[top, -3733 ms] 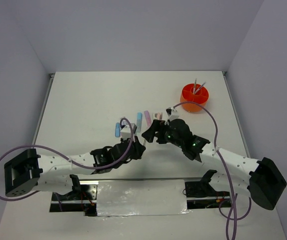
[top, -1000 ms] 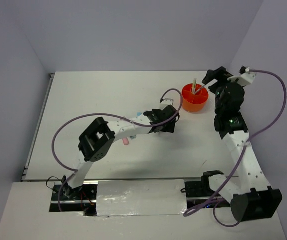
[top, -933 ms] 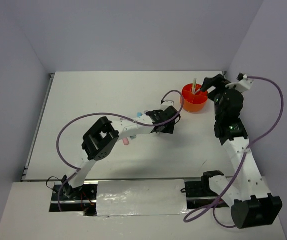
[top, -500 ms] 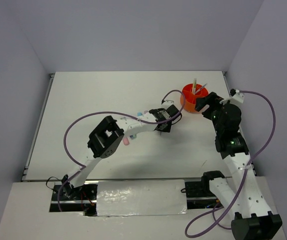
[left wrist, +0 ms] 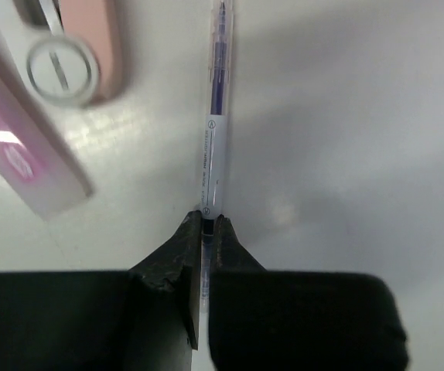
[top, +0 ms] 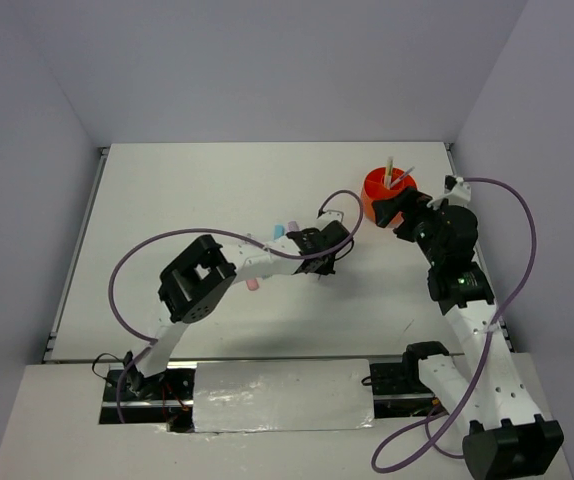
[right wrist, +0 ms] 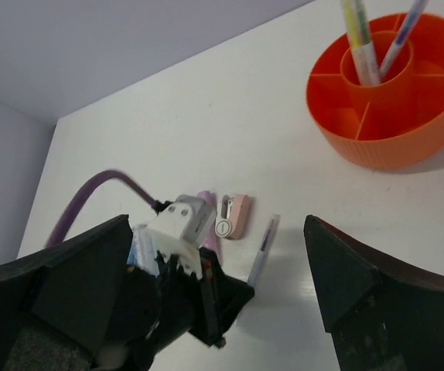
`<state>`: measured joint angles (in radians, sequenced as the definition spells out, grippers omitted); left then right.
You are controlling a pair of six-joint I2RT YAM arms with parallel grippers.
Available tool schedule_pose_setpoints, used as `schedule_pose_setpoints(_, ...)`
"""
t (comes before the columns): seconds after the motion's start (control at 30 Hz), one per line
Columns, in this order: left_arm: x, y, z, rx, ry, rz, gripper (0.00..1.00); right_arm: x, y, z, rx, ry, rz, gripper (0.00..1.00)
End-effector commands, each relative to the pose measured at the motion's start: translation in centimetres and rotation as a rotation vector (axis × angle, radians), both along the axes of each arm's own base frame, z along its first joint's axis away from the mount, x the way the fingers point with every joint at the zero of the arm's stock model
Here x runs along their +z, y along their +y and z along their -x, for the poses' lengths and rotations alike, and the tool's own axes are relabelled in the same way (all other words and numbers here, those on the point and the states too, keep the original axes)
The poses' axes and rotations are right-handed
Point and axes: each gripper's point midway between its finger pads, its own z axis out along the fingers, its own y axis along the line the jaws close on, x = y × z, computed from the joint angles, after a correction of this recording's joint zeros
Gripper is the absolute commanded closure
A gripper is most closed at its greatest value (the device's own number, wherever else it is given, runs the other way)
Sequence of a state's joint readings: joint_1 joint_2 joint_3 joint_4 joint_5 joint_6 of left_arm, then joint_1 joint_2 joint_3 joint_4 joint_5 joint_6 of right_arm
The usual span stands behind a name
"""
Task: Sort the stationery into containers
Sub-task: Pick up the pen from the center of the board.
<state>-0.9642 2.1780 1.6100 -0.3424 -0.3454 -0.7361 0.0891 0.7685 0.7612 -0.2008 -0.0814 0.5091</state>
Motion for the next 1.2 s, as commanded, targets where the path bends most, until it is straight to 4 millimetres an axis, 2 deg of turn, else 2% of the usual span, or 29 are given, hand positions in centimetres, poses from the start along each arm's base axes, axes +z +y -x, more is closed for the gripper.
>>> schedule_pose_setpoints(0.0, -1.7, 0.1, 5.4, -0.132, 0.113, 0.057, 1.0, -1.9, 2.2, -0.4, 0.104, 0.038, -0.055, 0.0)
schedule_pose_setpoints(0.1, 1.5, 0.6, 6.5, -0.158, 0.058, 0.172, 1.0, -3.2, 2.3, -0.4, 0.099, 0.057, -0.088, 0.0)
schedule_pose_setpoints(0.13, 4.8, -0.2, 6.1, -0.17, -0.011, 0.265, 1.0, -3.6, 2.4, -0.4, 0.105, 0.057, -0.098, 0.0)
schedule_pose_setpoints(0.17, 5.7, -0.1, 6.2, -0.183, -0.035, 0.291, 1.0, -3.8, 2.7, -0.3, 0.113, 0.061, -0.108, 0.0)
schedule_pose_setpoints(0.2, 5.7, 0.4, 6.7, -0.2, -0.054, 0.308, 1.0, -4.0, 3.2, -0.2, 0.141, 0.066, -0.13, 0.0)
schedule_pose_setpoints(0.23, 8.8, -0.5, 6.6, -0.243, -0.136, 0.394, 1.0, -4.6, 3.7, -0.1, 0.16, 0.072, -0.145, 0.01)
schedule_pose_setpoints(0.27, 9.5, -0.7, 6.9, -0.259, -0.16, 0.415, 1.0, -5.1, 4.1, 0.0, 0.178, 0.082, -0.162, 0.02)
schedule_pose_setpoints(0.3, 9.3, -0.2, 7.4, -0.266, -0.168, 0.419, 1.0, -5.6, 4.9, 0.4, 0.213, 0.104, -0.196, 0.03)
schedule_pose_setpoints(0.33, 10.5, -0.2, 7.5, -0.271, -0.196, 0.447, 1.0, -6.1, 5.5, 0.4, 0.234, 0.103, -0.207, 0.05)
schedule_pose_setpoints(0.4, 10.9, 0.1, 7.9, -0.275, -0.224, 0.499, 1.0, -6.9, 6.0, 0.7, 0.247, 0.122, -0.214, 0.05)
schedule_pose_setpoints(0.43, 12.0, 0.1, 8.2, -0.283, -0.241, 0.538, 1.0, -7.5, 6.5, 0.9, 0.254, 0.129, -0.226, 0.05)
schedule_pose_setpoints(0.57, 14.0, -0.1, 9.1, -0.33, -0.298, 0.657, 1.0, -8.2, 9.6, 2.1, 0.357, 0.144, -0.246, 0.07)
schedule_pose_setpoints(0.67, 15.0, -0.3, 10.0, -0.374, -0.309, 0.713, 1.0, -8.5, 10.8, 2.3, 0.374, 0.156, -0.238, 0.1)
schedule_pose_setpoints(0.73, 16.1, -0.4, 10.2, -0.389, -0.338, 0.754, 1.0, -8.5, 11.2, 2.1, 0.376, 0.161, -0.242, 0.25)
schedule_pose_setpoints(0.8, 16.4, -0.4, 10.6, -0.407, -0.343, 0.774, 1.0, -8.6, 11.6, 2.1, 0.38, 0.174, -0.241, 0.37)
schedule_pose_setpoints(0.87, 16.4, 0.0, 10.8, -0.403, -0.348, 0.775, 1.0, -8.5, 11.9, 2.1, 0.379, 0.173, -0.238, 0.39)
schedule_pose_setpoints(0.97, 16.7, 0.3, 10.9, -0.41, -0.358, 0.77, 1.0, -8.5, 12.4, 2.3, 0.391, 0.176, -0.227, 0.57)
schedule_pose_setpoints(1.0, 16.8, 0.6, 10.5, -0.389, -0.373, 0.757, 0.95, -8.5, 12.4, 2.3, 0.394, 0.172, -0.224, 0.9)
schedule_pose_setpoints(1.03, 16.8, 0.7, 10.4, -0.393, -0.382, 0.747, 0.87, -8.4, 12.6, 2.3, 0.401, 0.166, -0.223, 1.0)
schedule_pose_setpoints(1.07, 16.9, 0.8, 10.2, -0.385, -0.386, 0.738, 0.75, -8.3, 12.6, 2.2, 0.404, 0.161, -0.223, 1.0)
schedule_pose_setpoints(1.1, 16.9, 0.9, 10.1, -0.375, -0.385, 0.724, 0.29, -7.6, 12.6, 2.0, 0.41, 0.13, -0.216, 1.0)
schedule_pose_setpoints(1.13, 16.6, 1.6, 9.8, -0.344, -0.379, 0.685, 0.01, -6.9, 12.3, 1.6, 0.402, 0.106, -0.204, 1.0)
schedule_pose_setpoints(1.17, 16.2, 2.1, 9.5, -0.32, -0.373, 0.657, 0.01, -6.2, 12.0, 1.1, 0.386, 0.08, -0.184, 1.0)
